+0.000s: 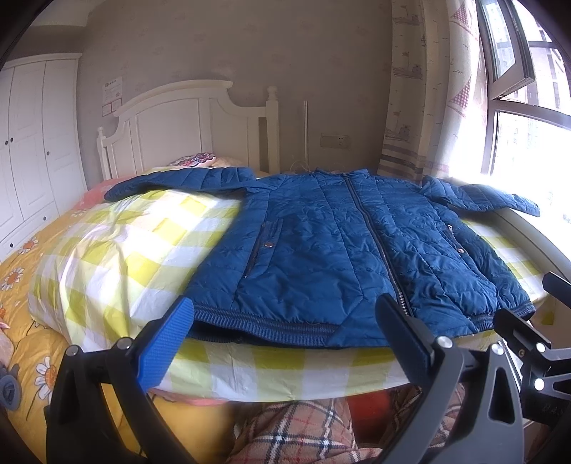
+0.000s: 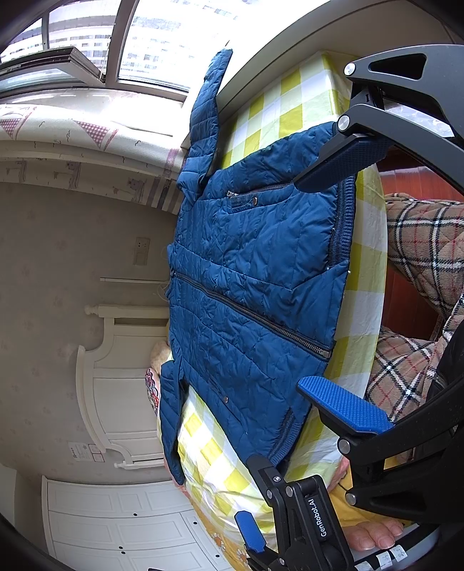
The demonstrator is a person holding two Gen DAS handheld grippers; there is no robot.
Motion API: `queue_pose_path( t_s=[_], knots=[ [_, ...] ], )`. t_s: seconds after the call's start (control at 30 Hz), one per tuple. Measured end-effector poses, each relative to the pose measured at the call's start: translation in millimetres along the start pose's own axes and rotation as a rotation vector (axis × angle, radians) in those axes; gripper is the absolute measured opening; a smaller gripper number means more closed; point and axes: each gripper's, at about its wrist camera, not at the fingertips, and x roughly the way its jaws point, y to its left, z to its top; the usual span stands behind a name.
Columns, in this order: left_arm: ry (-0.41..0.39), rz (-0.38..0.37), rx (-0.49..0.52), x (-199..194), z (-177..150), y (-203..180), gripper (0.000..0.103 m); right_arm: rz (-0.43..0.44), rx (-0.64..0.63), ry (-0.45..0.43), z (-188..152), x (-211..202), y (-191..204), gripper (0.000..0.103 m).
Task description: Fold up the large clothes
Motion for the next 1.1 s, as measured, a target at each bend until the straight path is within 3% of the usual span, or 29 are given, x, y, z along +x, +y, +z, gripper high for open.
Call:
queue_pose_path(
  t_s=[1.1],
  knots=[
    [-0.033,0.006,0.028,-8.4,-2.9,-0.5,0.101,0.003,0.02,0.014,-5.4,3.4,-2.8,0.099]
  ],
)
